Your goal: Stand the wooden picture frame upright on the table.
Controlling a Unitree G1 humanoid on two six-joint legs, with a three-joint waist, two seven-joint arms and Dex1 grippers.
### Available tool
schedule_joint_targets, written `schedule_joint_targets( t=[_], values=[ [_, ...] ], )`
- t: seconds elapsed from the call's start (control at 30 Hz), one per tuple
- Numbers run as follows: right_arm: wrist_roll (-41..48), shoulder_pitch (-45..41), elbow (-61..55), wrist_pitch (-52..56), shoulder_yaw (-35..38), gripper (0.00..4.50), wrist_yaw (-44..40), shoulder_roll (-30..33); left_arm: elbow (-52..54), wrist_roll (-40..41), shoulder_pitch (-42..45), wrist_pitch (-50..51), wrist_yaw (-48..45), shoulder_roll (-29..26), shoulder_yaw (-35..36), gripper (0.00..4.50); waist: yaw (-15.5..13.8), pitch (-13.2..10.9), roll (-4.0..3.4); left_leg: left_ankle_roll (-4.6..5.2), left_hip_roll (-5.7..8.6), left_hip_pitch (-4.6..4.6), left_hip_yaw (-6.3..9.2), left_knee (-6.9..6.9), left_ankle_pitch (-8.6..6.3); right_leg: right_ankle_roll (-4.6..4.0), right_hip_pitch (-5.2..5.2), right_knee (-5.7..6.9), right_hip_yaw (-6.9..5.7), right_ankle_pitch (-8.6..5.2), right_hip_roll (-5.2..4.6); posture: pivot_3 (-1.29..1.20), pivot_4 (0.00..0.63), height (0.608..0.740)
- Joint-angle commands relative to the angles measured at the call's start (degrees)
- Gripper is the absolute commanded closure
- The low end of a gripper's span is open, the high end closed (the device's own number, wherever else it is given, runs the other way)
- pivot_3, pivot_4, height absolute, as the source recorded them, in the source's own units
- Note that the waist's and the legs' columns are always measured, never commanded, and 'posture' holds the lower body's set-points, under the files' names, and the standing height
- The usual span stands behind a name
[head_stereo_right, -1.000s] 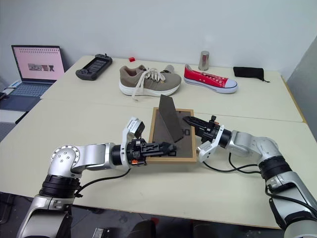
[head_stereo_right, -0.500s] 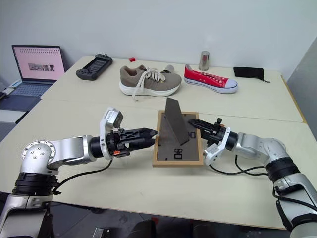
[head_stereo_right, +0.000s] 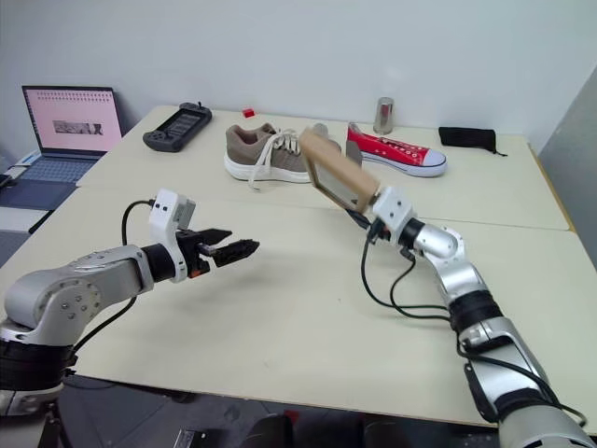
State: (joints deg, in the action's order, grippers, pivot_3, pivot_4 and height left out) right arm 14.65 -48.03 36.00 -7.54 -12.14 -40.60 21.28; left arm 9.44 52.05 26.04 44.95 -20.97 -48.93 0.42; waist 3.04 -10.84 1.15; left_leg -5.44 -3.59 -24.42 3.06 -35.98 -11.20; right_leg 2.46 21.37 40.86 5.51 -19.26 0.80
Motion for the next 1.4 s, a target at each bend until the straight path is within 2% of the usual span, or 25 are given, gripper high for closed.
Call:
schedule_joint_targets(
  t=[0.03, 0.3, 0.7, 0.77, 1.03, 1.1, 1.17, 1.27, 1.33, 1.4],
  values=[
    [7.31, -2.99, -1.53, 14.38, 5.66, 3.21, -4.04, -1.99, 4.56, -9.66, 0.69, -8.30, -3.91, 0.55, -0.49, 0.00, -0.29, 0.00, 0.00, 0.00, 0.01, -0.02, 0.00, 0.04, 0.00, 0.00, 0.04, 0.00, 0.00, 0.00, 0.00, 0.00, 0.150, 0.740],
    [3.07, -2.88, 2.06, 22.29, 2.64, 3.21, -14.83, -2.22, 7.61, -14.78, -2.09, -9.15, -8.76, 3.27, 0.16, 0.00, -0.65, 0.00, 0.00, 0.11, 0.01, -0.22, -0.09, 0.09, -0.07, 0.00, 0.30, -0.03, 0.01, 0.00, 0.00, 0.00, 0.150, 0.740],
    [2.08, -7.01, 10.63, 29.99, 5.83, 3.21, -19.64, -3.49, 7.05, -18.20, -3.08, -8.60, -12.98, 5.47, 0.92, 0.00, 0.16, 0.00, 0.00, 0.12, -0.04, -0.26, -0.08, 0.06, -0.07, 0.00, 0.35, 0.01, 0.00, 0.00, 0.05, 0.00, 0.150, 0.740],
    [1.76, -7.28, 11.45, 30.05, 6.21, 2.51, -19.14, -3.78, 6.89, -18.72, -2.93, -8.67, -13.25, 5.97, 0.90, 0.00, 0.19, 0.00, 0.00, 0.12, -0.04, -0.26, -0.08, 0.06, -0.07, 0.00, 0.35, 0.02, -0.01, 0.00, 0.05, 0.00, 0.150, 0.740],
    [0.20, -5.06, 9.14, 29.99, 6.47, 0.78, -20.75, -2.38, 5.07, -21.24, -2.83, -9.75, -15.83, 6.78, 0.83, 0.00, 0.21, 0.00, 0.00, 0.12, -0.04, -0.26, -0.08, 0.06, -0.07, 0.00, 0.37, 0.02, 0.00, 0.00, 0.06, 0.00, 0.150, 0.740],
    [0.18, -3.89, 7.19, 30.96, 6.58, 0.20, -21.37, -1.35, 4.13, -21.91, -2.44, -10.07, -16.62, 6.86, 0.99, 0.00, 0.21, 0.00, 0.00, 0.12, -0.04, -0.26, -0.08, 0.06, -0.07, 0.01, 0.36, 0.02, 0.00, 0.00, 0.06, 0.00, 0.150, 0.740],
    [-0.17, -2.16, 4.41, 31.16, 6.40, 0.07, -21.60, -0.08, 3.17, -22.34, -1.93, -10.00, -17.14, 6.96, 1.24, 0.00, 0.20, 0.00, 0.00, 0.12, -0.03, -0.27, -0.08, 0.06, -0.07, 0.01, 0.36, 0.01, 0.00, 0.00, 0.06, 0.00, 0.150, 0.740],
    [-2.99, 4.96, -5.61, 27.08, 3.85, 0.07, -24.46, 6.13, 0.29, -23.55, -0.94, -10.03, -16.77, 7.38, 1.93, 0.00, -0.18, 0.00, 0.00, 0.12, -0.03, -0.28, -0.08, 0.07, -0.07, 0.01, 0.37, -0.01, 0.00, 0.00, 0.05, 0.00, 0.150, 0.740],
    [-2.53, 9.26, -14.09, 29.13, 5.36, 0.07, -23.95, 10.41, -1.58, -25.47, -0.67, -10.91, -16.54, 7.14, 2.02, 0.00, -0.46, 0.00, -0.01, 0.12, 0.00, -0.30, -0.02, 0.04, -0.07, 0.01, 0.33, -0.01, -0.04, -0.01, 0.05, 0.00, 0.150, 0.740],
    [2.50, 13.65, -25.92, 36.49, 10.29, 0.07, -22.05, 13.57, -4.79, -27.65, -0.11, -12.33, -15.74, 7.12, 2.54, 0.00, -0.62, -0.01, -0.01, 0.12, 0.03, -0.35, -0.03, 0.04, -0.07, 0.01, 0.37, -0.01, -0.01, -0.01, 0.03, 0.00, 0.150, 0.740]
  ],
)
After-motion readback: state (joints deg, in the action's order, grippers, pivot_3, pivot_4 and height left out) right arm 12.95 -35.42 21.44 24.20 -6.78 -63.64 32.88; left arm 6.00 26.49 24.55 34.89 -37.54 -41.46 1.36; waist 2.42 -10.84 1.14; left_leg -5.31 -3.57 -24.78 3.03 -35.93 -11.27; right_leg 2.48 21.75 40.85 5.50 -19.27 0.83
